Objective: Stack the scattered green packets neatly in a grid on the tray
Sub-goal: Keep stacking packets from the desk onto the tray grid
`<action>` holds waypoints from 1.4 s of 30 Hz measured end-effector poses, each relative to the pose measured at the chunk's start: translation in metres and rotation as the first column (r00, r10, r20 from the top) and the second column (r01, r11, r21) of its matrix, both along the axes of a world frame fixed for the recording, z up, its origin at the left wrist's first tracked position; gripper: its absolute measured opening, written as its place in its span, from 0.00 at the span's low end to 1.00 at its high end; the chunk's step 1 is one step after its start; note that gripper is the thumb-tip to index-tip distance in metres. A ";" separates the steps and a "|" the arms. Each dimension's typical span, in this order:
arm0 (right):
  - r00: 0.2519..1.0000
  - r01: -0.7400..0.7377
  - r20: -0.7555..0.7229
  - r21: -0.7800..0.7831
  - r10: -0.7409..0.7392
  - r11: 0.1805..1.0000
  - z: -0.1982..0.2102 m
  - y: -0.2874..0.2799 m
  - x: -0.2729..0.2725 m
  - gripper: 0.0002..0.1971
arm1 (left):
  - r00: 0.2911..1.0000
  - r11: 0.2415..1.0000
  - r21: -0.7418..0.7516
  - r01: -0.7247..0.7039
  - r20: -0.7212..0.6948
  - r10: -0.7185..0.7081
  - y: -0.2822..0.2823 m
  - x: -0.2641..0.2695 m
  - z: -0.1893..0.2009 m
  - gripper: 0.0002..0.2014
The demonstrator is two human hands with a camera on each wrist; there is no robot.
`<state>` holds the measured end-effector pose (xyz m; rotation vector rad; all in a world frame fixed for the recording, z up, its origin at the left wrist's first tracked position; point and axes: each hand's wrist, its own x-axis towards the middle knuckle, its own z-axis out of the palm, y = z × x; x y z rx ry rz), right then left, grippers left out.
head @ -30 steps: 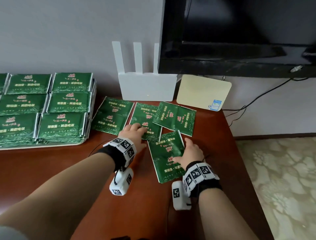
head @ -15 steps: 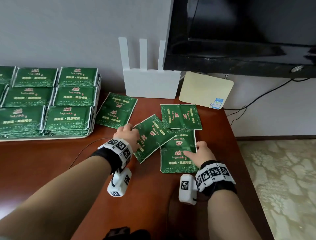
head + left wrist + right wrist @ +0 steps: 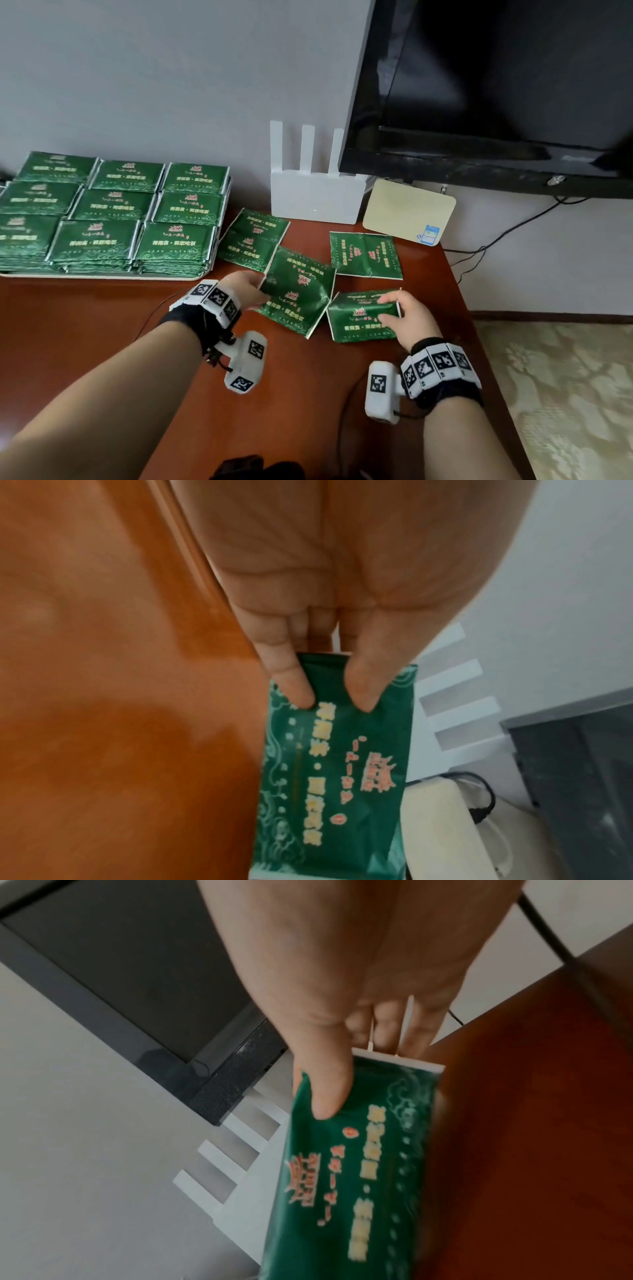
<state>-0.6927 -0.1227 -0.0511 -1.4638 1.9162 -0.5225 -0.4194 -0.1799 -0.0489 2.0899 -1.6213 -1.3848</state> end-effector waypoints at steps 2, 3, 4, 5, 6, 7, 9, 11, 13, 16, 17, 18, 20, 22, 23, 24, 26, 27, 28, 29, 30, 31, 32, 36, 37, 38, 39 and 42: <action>0.999 0.034 0.016 -0.071 -0.033 0.997 0.004 0.002 0.002 0.08 | 0.992 0.997 -0.026 -0.077 -0.100 0.074 0.004 0.011 0.008 0.04; 0.998 0.057 0.000 -0.121 -0.058 0.991 0.005 0.003 0.003 0.08 | 0.985 0.994 -0.041 -0.104 -0.144 0.097 0.007 0.017 0.010 0.04; 0.995 0.090 -0.031 -0.167 -0.097 0.982 0.005 0.005 0.004 0.08 | 0.974 0.990 -0.051 -0.134 -0.188 0.122 0.010 0.021 0.013 0.05; 0.987 0.128 -0.065 -0.200 -0.143 0.971 0.006 0.007 0.005 0.08 | 0.964 0.986 -0.059 -0.157 -0.227 0.140 0.014 0.024 0.017 0.05; 0.979 0.161 -0.090 -0.214 -0.183 0.963 0.007 0.009 0.007 0.06 | 0.957 0.983 -0.067 -0.172 -0.249 0.150 0.017 0.027 0.016 0.06; 0.975 0.178 -0.096 -0.216 -0.203 0.960 0.008 0.011 0.008 0.04 | 0.953 0.980 -0.078 -0.182 -0.260 0.156 0.022 0.029 0.018 0.07; 0.982 0.168 -0.047 -0.209 -0.181 0.963 0.008 0.012 0.009 0.03 | 0.944 0.977 -0.091 -0.194 -0.288 0.160 0.030 0.031 0.022 0.10; 0.991 0.129 0.055 -0.197 -0.121 0.972 0.008 0.012 0.013 0.04 | 0.937 0.976 -0.105 -0.190 -0.315 0.149 0.038 0.031 0.024 0.14; 0.986 0.135 0.123 -0.168 -0.115 0.977 0.006 0.012 0.017 0.04 | 0.940 0.977 -0.116 -0.179 -0.315 0.135 0.043 0.030 0.025 0.15; 0.961 0.194 0.221 -0.124 -0.164 0.973 0.000 0.014 0.025 0.08 | 0.923 0.979 -0.077 -0.190 -0.354 0.151 0.051 0.022 0.028 0.04; 0.957 0.206 0.231 -0.112 -0.176 0.972 -0.001 0.014 0.028 0.11 | 0.913 0.978 -0.066 -0.197 -0.376 0.159 0.052 0.020 0.027 0.05; 0.955 0.211 0.233 -0.111 -0.181 0.971 -0.002 0.013 0.030 0.13 | 0.896 0.977 -0.063 -0.204 -0.414 0.161 0.053 0.018 0.027 0.04; 0.968 0.168 0.210 -0.136 -0.138 0.976 -0.003 0.008 0.032 0.13 | 0.871 0.972 -0.061 -0.229 -0.458 0.176 0.052 0.016 0.025 0.09; 0.981 0.084 0.186 -0.177 -0.051 0.980 -0.001 0.001 0.033 0.15 | 0.871 0.973 -0.046 -0.225 -0.457 0.180 0.049 0.010 0.029 0.14; 0.983 0.054 0.183 -0.189 -0.019 0.980 0.000 -0.003 0.033 0.16 | 0.859 0.969 -0.044 -0.242 -0.475 0.193 0.046 0.005 0.032 0.12; 0.982 0.042 0.191 -0.199 -0.003 0.979 0.001 -0.007 0.033 0.17 | 0.841 0.962 -0.042 -0.268 -0.497 0.212 0.043 0.002 0.031 0.09; 0.972 0.035 0.235 -0.225 0.019 0.974 0.004 -0.015 0.032 0.14 | 0.808 0.951 -0.029 -0.306 -0.536 0.244 0.036 -0.006 0.032 0.09; 0.968 0.018 0.248 -0.232 0.041 0.973 0.006 -0.019 0.033 0.13 | 0.798 0.948 -0.022 -0.317 -0.546 0.254 0.033 -0.010 0.031 0.09; 0.967 -0.018 0.241 -0.236 0.077 0.972 0.008 -0.021 0.034 0.13 | 0.785 0.945 -0.014 -0.326 -0.562 0.262 0.030 -0.012 0.031 0.09; 0.968 -0.068 0.222 -0.227 0.120 0.972 0.010 -0.022 0.037 0.13 | 0.768 0.942 -0.003 -0.337 -0.579 0.273 0.027 -0.015 0.031 0.08; 0.967 -0.118 0.197 -0.213 0.161 0.970 0.012 -0.024 0.040 0.14 | 0.748 0.935 0.011 -0.355 -0.597 0.291 0.023 -0.017 0.031 0.08; 0.967 -0.165 0.162 -0.204 0.199 0.965 0.013 -0.025 0.044 0.15 | 0.733 0.933 0.023 -0.360 -0.611 0.298 0.020 -0.018 0.030 0.07; 0.967 -0.206 0.105 -0.201 0.230 0.958 0.013 -0.027 0.046 0.15 | 0.719 0.934 0.039 -0.356 -0.627 0.300 0.017 -0.019 0.031 0.06; 0.976 -0.217 -0.027 -0.221 0.217 0.951 0.010 -0.037 0.044 0.15 | 0.735 0.952 0.081 -0.297 -0.617 0.282 0.011 -0.015 0.028 0.08; 0.977 -0.210 -0.018 -0.228 0.212 0.951 0.009 -0.039 0.043 0.15 | 0.823 0.965 0.005 -0.264 -0.520 0.228 0.011 -0.012 0.028 0.06; 0.977 -0.210 -0.013 -0.231 0.213 0.950 0.008 -0.040 0.043 0.15 | 0.910 0.975 -0.091 -0.204 -0.384 0.155 0.011 -0.009 0.027 0.07; 0.975 -0.219 -0.010 -0.227 0.223 0.949 0.007 -0.041 0.044 0.15 | 0.961 0.976 -0.171 -0.135 -0.264 0.087 0.010 -0.007 0.025 0.12; 0.963 -0.260 0.005 -0.226 0.268 0.939 0.000 -0.045 0.051 0.13 | 0.995 0.967 -0.255 -0.003 -0.096 -0.022 0.009 -0.008 0.017 0.22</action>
